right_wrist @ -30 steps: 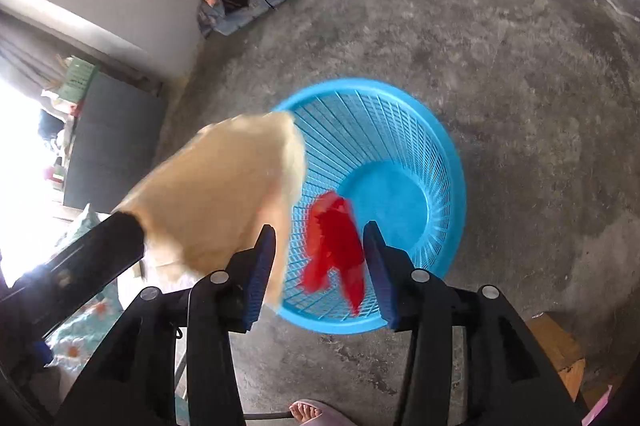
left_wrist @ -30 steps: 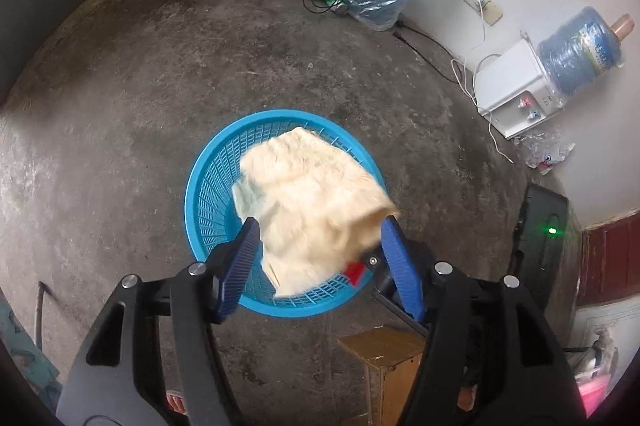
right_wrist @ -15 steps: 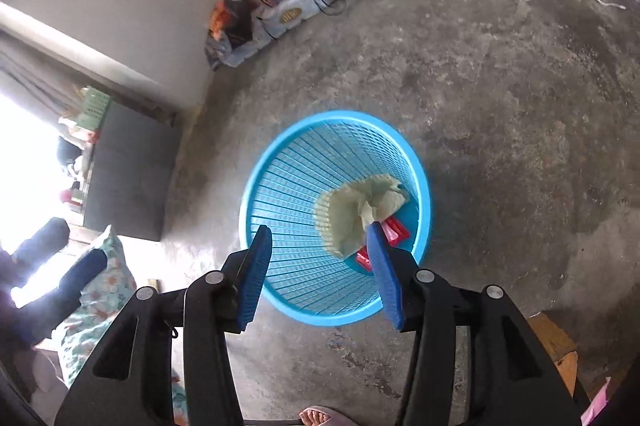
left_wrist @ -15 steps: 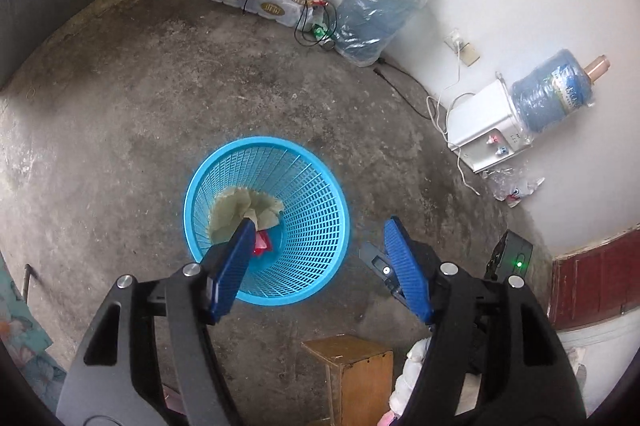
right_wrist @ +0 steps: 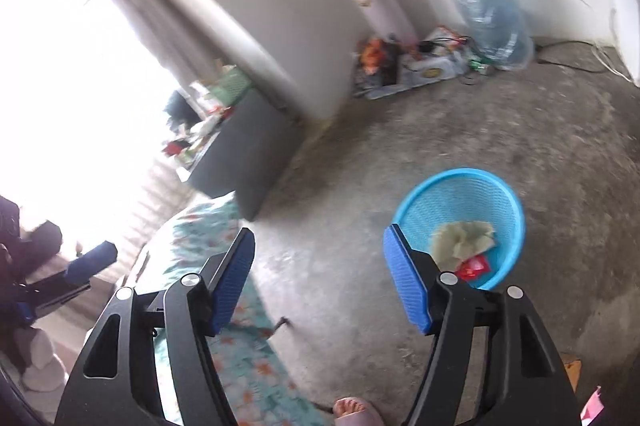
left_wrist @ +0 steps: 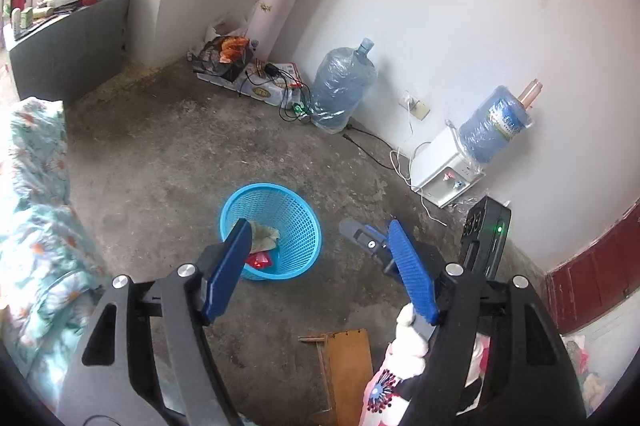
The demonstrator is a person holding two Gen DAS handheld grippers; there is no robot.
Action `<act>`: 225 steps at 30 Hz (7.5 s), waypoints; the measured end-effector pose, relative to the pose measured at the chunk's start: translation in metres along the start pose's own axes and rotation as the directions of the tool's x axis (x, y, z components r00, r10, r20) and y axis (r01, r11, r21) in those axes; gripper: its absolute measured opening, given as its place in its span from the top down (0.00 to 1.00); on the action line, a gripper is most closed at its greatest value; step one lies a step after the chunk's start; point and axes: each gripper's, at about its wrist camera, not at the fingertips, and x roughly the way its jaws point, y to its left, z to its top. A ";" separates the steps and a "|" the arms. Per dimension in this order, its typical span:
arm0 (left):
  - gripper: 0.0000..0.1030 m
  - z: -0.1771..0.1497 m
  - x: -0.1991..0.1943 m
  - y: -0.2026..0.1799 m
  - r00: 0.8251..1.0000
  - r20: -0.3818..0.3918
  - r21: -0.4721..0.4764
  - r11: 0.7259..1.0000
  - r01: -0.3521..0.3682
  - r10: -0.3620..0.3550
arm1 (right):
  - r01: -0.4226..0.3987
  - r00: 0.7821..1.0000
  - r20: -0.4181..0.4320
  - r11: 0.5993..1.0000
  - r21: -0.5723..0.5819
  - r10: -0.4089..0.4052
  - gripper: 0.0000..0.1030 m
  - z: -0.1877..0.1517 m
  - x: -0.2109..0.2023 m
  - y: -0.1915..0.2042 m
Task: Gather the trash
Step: 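Move both tools back over the bed, then grasp the pink knitted pad with the left tool while the right grasps the white box, then carry pad and box over the blue wastebasket and open both tools, then move both tools back over the bed, then grasp the white cloth with the left tool while the right tool moves toward the clear plastic tub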
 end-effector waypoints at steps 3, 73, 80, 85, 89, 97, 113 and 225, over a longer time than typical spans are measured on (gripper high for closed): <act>0.32 -0.022 -0.067 0.022 0.998 0.052 -0.018 0.999 -0.044 0.045 | -0.062 0.997 -0.039 0.997 -0.040 0.061 0.33 -0.005 -0.008 0.035; 0.58 -0.256 -0.379 0.320 0.812 0.015 -0.607 0.651 -0.457 0.584 | -0.148 0.545 -0.626 0.799 0.583 0.558 0.64 -0.209 0.211 0.316; 0.68 -0.261 -0.396 0.314 0.799 0.095 -0.632 0.657 -0.412 0.593 | -0.184 0.555 -0.598 0.786 0.591 0.579 0.67 -0.199 0.201 0.313; 0.69 -0.260 -0.412 0.306 0.770 0.155 -0.627 0.664 -0.408 0.619 | -0.212 0.560 -0.580 0.778 0.591 0.592 0.69 -0.186 0.199 0.320; 0.70 -0.260 -0.423 0.300 0.749 0.190 -0.625 0.666 -0.407 0.635 | -0.236 0.564 -0.567 0.775 0.586 0.601 0.69 -0.179 0.195 0.322; 0.70 -0.256 -0.438 0.283 0.707 0.252 -0.606 0.677 -0.417 0.661 | -0.277 0.563 -0.543 0.762 0.585 0.623 0.69 -0.170 0.176 0.325; 0.70 -0.218 -0.433 0.211 0.705 0.359 -0.494 0.766 -0.412 0.611 | -0.392 0.592 -0.428 0.708 0.588 0.683 0.69 -0.130 0.102 0.296; 0.27 -0.206 -0.362 0.238 0.854 0.213 -0.416 0.835 -0.360 0.475 | -0.344 0.842 -0.525 0.872 -0.347 0.124 0.29 -0.178 0.038 0.345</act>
